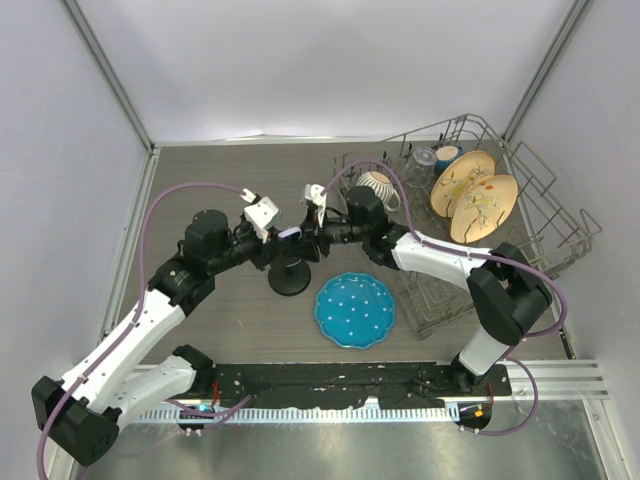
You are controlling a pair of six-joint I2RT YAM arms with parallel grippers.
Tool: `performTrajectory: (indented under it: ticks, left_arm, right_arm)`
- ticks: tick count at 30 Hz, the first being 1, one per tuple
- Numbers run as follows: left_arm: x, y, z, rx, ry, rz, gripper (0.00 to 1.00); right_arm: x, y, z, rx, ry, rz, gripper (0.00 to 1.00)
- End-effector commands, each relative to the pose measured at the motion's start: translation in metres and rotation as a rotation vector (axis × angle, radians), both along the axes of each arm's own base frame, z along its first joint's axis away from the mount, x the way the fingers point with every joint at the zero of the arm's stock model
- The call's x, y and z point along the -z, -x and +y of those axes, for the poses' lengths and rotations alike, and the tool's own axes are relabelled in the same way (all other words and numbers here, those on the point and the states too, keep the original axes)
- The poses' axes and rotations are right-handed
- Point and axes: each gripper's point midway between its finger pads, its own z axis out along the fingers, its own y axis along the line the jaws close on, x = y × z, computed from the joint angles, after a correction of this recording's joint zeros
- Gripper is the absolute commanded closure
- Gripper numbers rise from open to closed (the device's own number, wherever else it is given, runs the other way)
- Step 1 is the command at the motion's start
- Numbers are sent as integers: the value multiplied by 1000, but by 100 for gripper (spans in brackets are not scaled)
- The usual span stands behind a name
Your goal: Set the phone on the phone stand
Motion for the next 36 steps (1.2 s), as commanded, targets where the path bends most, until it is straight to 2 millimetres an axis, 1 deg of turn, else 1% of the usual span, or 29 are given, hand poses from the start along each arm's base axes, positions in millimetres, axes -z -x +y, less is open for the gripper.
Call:
performTrajectory:
  ticks: [1,2,3,5,8,9,11,12,13,14,15,16,17,18,19,20,21,22,23,26,27,28,29,30,31,32,33,34,36]
  left_arm:
    - [4,-41,18,-249,-11,18,100]
    - [3,-43,18,-254,-6,17,100]
    - [2,-46,16,-250,3,10,100]
    - [4,-48,16,-253,3,12,100]
    - [5,-50,23,-292,34,37,100]
    - [9,-53,30,-316,48,41,100]
    - [6,-50,33,-312,101,42,100]
    - [9,-53,38,-315,123,39,100]
    - [7,-48,33,-270,148,46,100]
    - [7,-48,32,-255,158,51,100]
    - [6,-50,33,-250,163,50,100]
    - [7,-51,33,-244,160,57,100]
    - [12,-52,30,-228,153,78,100]
    - [12,-53,29,-225,149,91,100]
    - [13,-54,29,-231,146,103,100]
    - [16,-59,32,-264,139,119,98]
    - [14,-61,34,-294,154,142,90]
    - [12,-62,35,-311,158,147,80]
    - [11,-64,39,-342,163,148,57]
    - [-6,-64,51,-424,207,132,30]
    - [-15,-58,54,-436,234,112,26]
    - [-19,-56,60,-462,242,99,22]
    - [-17,-52,65,-483,244,97,14]
    - [-31,-46,73,-509,270,49,11]
    - [-34,-42,78,-525,284,34,9]
    - [-29,-37,83,-544,285,35,4]
    - [-28,-35,90,-581,291,26,1]
    - [-33,-31,98,-612,306,7,0]
    - [-20,-28,105,-643,279,32,0]
  right_arm:
    - [-71,-23,14,255,-253,-28,100]
    - [-72,-23,13,270,-270,-18,100]
    - [-72,-28,12,313,-275,-21,100]
    - [-73,-28,10,332,-282,-27,100]
    - [-72,-29,9,342,-284,-29,100]
    - [-74,-27,9,338,-290,-21,100]
    - [-78,-24,9,322,-308,-14,100]
    - [-81,-18,8,302,-319,-7,100]
    - [-84,-14,8,287,-331,-9,100]
    - [-86,-3,8,229,-348,-21,100]
    - [-85,2,10,196,-342,-35,100]
    - [-84,5,11,166,-330,-49,100]
    - [-83,14,14,106,-311,-50,100]
    - [-83,17,16,80,-309,-54,99]
    - [-88,17,18,67,-310,-66,100]
    - [-82,14,18,80,-282,-52,100]
    - [-83,13,19,80,-282,-54,100]
    - [-83,11,18,86,-282,-57,100]
    - [-82,9,18,95,-280,-54,100]
    - [-79,1,18,111,-277,-42,100]
    - [-78,1,19,104,-275,-37,100]
    - [-78,0,19,102,-276,-36,99]
    - [-73,-4,19,106,-268,-26,100]
    - [-72,-4,20,95,-265,-22,100]
    - [-72,-6,20,96,-265,-20,100]
    - [-68,-8,21,95,-259,-16,100]
    - [-67,-10,21,94,-255,-14,99]
    - [-66,-11,21,90,-252,-12,100]
    - [-61,-14,21,86,-247,5,100]
